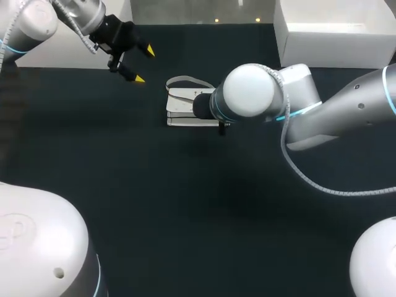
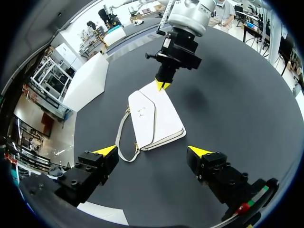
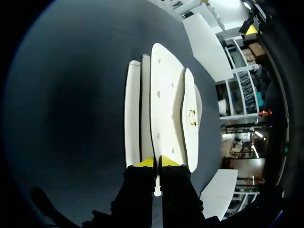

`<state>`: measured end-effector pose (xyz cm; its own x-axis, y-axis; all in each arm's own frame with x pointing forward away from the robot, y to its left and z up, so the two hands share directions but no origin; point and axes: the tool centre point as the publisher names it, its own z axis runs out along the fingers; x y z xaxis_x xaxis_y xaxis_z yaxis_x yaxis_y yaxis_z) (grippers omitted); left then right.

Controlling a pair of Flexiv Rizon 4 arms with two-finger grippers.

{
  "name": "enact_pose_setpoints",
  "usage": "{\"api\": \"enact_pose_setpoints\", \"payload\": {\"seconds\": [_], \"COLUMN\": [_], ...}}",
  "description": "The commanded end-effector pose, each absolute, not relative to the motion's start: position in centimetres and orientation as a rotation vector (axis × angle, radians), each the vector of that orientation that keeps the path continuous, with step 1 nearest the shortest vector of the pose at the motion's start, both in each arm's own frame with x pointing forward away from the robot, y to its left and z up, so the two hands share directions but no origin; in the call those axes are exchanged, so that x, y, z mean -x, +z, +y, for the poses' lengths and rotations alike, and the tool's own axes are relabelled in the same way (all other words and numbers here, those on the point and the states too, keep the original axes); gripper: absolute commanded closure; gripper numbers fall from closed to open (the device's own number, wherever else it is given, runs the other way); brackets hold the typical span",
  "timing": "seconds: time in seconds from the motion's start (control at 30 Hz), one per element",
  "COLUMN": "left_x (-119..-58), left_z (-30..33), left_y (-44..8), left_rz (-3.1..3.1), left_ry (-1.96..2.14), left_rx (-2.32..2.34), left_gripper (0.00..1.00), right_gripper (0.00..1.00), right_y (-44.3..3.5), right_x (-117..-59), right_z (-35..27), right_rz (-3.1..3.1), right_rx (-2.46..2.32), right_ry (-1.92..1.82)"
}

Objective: Pick up the bag, open it, inspect its contents, close it, and place it on the opposite side

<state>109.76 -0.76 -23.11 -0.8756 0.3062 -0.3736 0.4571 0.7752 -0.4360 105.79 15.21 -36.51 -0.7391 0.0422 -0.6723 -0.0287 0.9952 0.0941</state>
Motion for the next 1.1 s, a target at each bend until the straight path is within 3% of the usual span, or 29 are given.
{"api": "enact_pose_setpoints", "payload": {"seconds": [0.03, 0.83, 1.1], "left_x": [-109.9, -109.3, -110.8], "left_z": [-0.8, -3.9, -6.8], "left_y": [-23.8, -25.2, -28.1], "left_rz": [2.661, 2.558, 2.488], "left_ry": [-0.801, -0.843, -0.940], "left_rx": [-0.633, -0.707, -0.846], "left_gripper": [0.00, 0.00, 0.00], "right_gripper": [1.00, 1.00, 1.00], "right_y": [-36.9, -37.0, -37.0], "right_x": [-105.7, -105.3, -105.3], "right_z": [15.6, 17.2, 17.2], "right_rz": [2.388, 2.370, 2.370], "right_rx": [-0.009, -0.034, -0.034], "right_ry": [0.132, 0.132, 0.132]}}
